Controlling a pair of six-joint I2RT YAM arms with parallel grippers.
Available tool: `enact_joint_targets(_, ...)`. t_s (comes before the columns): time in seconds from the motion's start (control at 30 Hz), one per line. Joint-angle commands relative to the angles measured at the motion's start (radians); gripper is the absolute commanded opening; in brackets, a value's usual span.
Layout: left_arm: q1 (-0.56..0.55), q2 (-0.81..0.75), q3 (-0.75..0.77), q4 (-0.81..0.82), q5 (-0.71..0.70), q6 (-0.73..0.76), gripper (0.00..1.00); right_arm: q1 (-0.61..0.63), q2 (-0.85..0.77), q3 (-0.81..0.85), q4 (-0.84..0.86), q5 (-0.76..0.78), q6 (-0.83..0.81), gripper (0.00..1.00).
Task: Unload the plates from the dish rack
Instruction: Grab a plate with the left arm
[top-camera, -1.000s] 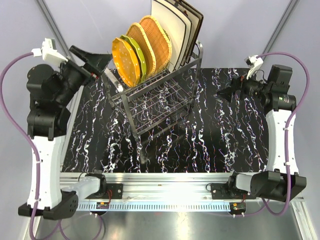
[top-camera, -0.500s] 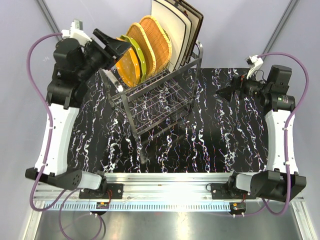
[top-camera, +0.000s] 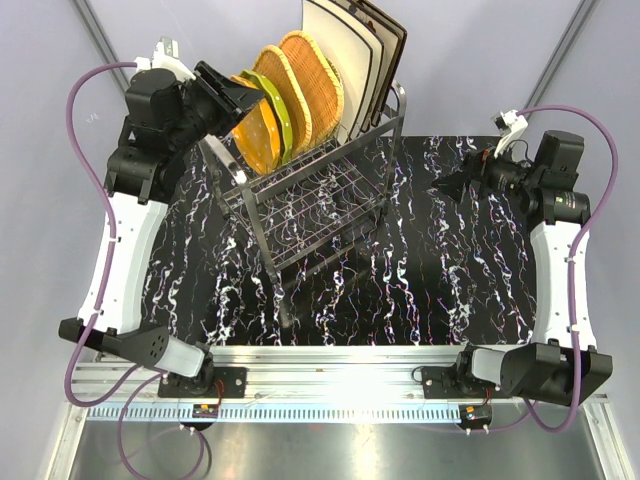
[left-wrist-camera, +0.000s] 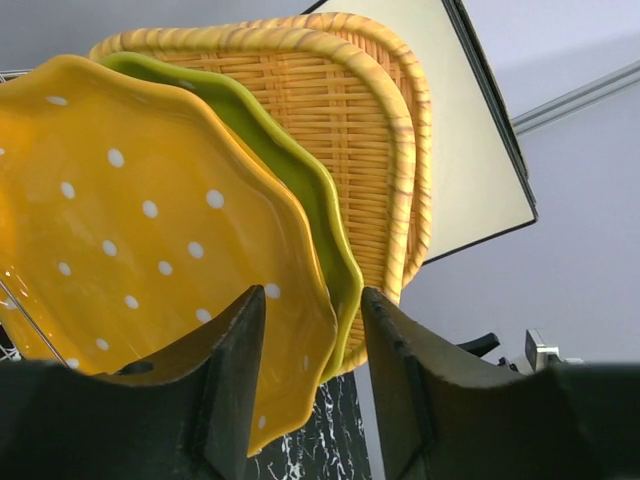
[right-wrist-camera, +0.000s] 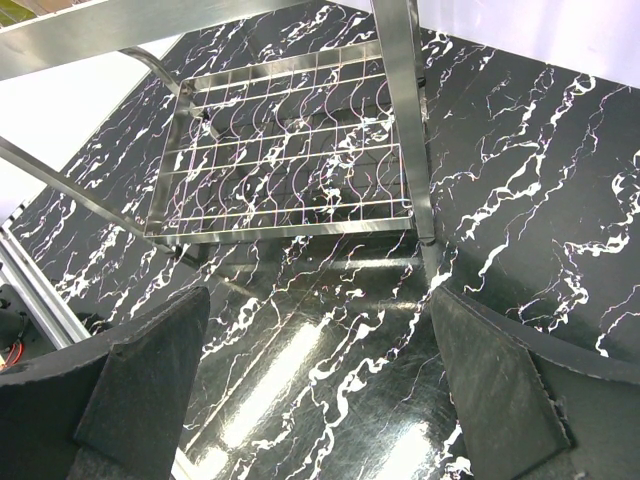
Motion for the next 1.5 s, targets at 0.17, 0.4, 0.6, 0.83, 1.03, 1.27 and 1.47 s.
enact_joint_targets(0.17,-0.004,0.034,0.056,0.032,-0.046,0.029,0.40,0.002,-0.028,-0.005,0.037,-0.014,0.017,1.00)
enact_joint_targets(0.4,-0.007,0.077,0.105,0.033,-0.062,0.030,0.31,0.002,-0.033,-0.013,0.046,-0.013,0.025,1.00)
enact_joint_targets(0.6,-0.014,0.097,0.130,0.025,-0.054,0.041,0.16,0.002,-0.035,-0.008,0.045,-0.011,0.027,1.00)
enact_joint_targets(0.83,-0.014,0.061,0.116,0.088,-0.028,0.026,0.00,0.002,-0.033,0.005,0.034,-0.020,0.014,1.00)
enact_joint_targets(1.03,-0.014,0.004,0.078,0.154,-0.028,-0.035,0.00,0.011,-0.030,0.034,0.011,-0.060,-0.016,1.00)
enact_joint_targets(1.27,-0.014,-0.019,0.091,0.206,-0.042,-0.103,0.00,0.047,-0.019,0.073,0.011,-0.088,-0.027,1.00)
enact_joint_targets(1.47,-0.014,-0.021,0.104,0.249,-0.043,-0.149,0.00,0.113,-0.005,0.108,0.054,-0.111,-0.015,1.00)
